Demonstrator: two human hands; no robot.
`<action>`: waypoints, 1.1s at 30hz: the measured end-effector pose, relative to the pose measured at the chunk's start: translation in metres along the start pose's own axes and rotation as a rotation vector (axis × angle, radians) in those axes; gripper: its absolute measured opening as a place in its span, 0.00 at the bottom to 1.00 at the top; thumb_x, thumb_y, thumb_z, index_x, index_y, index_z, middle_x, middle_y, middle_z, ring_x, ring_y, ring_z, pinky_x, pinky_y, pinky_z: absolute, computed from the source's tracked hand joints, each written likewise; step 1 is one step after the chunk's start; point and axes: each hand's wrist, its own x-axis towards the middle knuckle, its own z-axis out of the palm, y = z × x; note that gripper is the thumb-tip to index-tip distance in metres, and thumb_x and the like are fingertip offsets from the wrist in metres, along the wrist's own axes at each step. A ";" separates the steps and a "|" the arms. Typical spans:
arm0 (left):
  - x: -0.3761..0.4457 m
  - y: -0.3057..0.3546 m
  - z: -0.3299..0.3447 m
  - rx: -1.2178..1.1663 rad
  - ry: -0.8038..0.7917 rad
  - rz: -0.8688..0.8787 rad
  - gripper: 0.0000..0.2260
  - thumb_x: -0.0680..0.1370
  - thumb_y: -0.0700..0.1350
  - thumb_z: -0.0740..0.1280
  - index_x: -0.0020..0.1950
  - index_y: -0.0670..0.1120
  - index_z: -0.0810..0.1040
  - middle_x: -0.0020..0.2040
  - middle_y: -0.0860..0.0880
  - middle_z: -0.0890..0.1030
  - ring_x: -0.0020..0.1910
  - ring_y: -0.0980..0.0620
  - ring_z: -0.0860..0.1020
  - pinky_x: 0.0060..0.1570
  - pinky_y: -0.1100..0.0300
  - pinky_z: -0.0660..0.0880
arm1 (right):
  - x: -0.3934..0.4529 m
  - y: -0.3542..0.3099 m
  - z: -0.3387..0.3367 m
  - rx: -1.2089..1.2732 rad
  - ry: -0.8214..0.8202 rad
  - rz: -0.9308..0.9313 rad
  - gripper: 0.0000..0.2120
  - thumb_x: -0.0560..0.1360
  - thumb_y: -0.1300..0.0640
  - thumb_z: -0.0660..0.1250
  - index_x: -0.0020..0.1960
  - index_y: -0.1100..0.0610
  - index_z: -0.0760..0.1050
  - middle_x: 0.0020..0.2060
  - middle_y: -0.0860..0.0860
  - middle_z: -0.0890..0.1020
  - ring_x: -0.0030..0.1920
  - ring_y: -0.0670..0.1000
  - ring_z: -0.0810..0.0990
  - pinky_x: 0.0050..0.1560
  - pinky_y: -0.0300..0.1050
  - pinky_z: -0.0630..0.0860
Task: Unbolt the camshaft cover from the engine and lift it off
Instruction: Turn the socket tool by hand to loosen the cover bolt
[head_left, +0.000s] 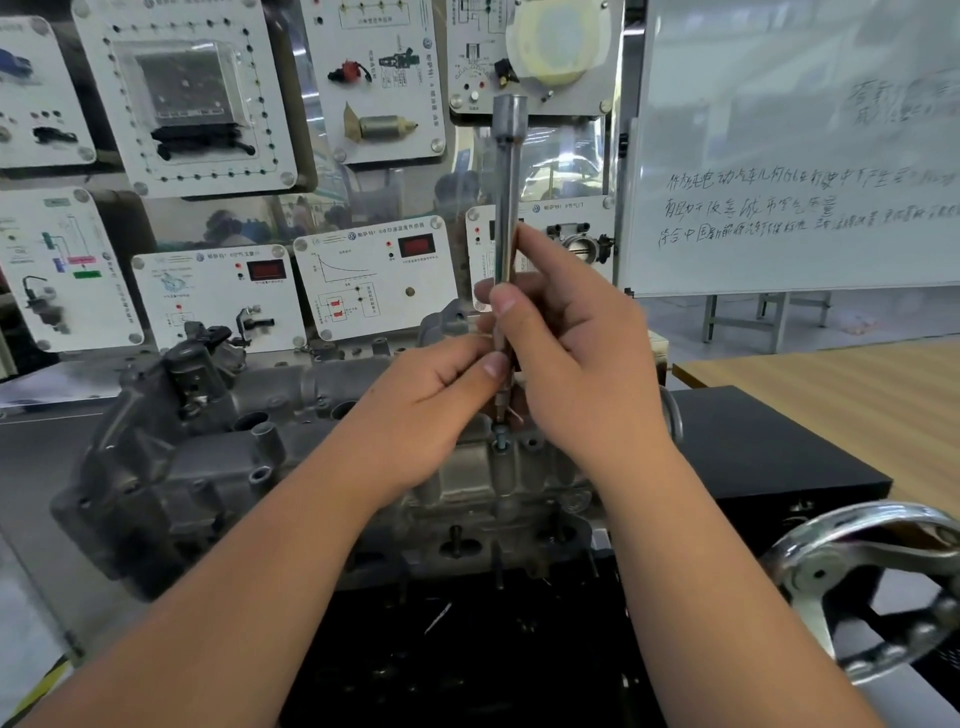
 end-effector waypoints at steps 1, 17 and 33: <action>0.000 0.000 0.000 0.006 -0.007 0.004 0.16 0.76 0.65 0.60 0.50 0.58 0.82 0.44 0.47 0.84 0.45 0.47 0.82 0.49 0.45 0.77 | 0.001 0.000 -0.001 0.000 -0.001 0.002 0.21 0.81 0.57 0.65 0.74 0.55 0.72 0.46 0.45 0.85 0.47 0.44 0.84 0.51 0.43 0.81; -0.002 0.003 0.000 -0.005 0.023 -0.014 0.21 0.77 0.63 0.64 0.53 0.47 0.83 0.48 0.36 0.84 0.48 0.33 0.82 0.52 0.32 0.78 | -0.003 -0.003 0.003 -0.057 -0.040 -0.046 0.22 0.80 0.54 0.67 0.73 0.50 0.72 0.48 0.43 0.85 0.49 0.43 0.83 0.50 0.42 0.80; -0.002 0.006 0.002 0.041 0.008 -0.018 0.23 0.77 0.64 0.62 0.59 0.49 0.81 0.53 0.39 0.85 0.54 0.37 0.82 0.56 0.34 0.77 | -0.002 -0.002 0.004 -0.075 0.052 -0.063 0.21 0.76 0.50 0.72 0.68 0.48 0.76 0.47 0.39 0.84 0.48 0.43 0.84 0.50 0.50 0.83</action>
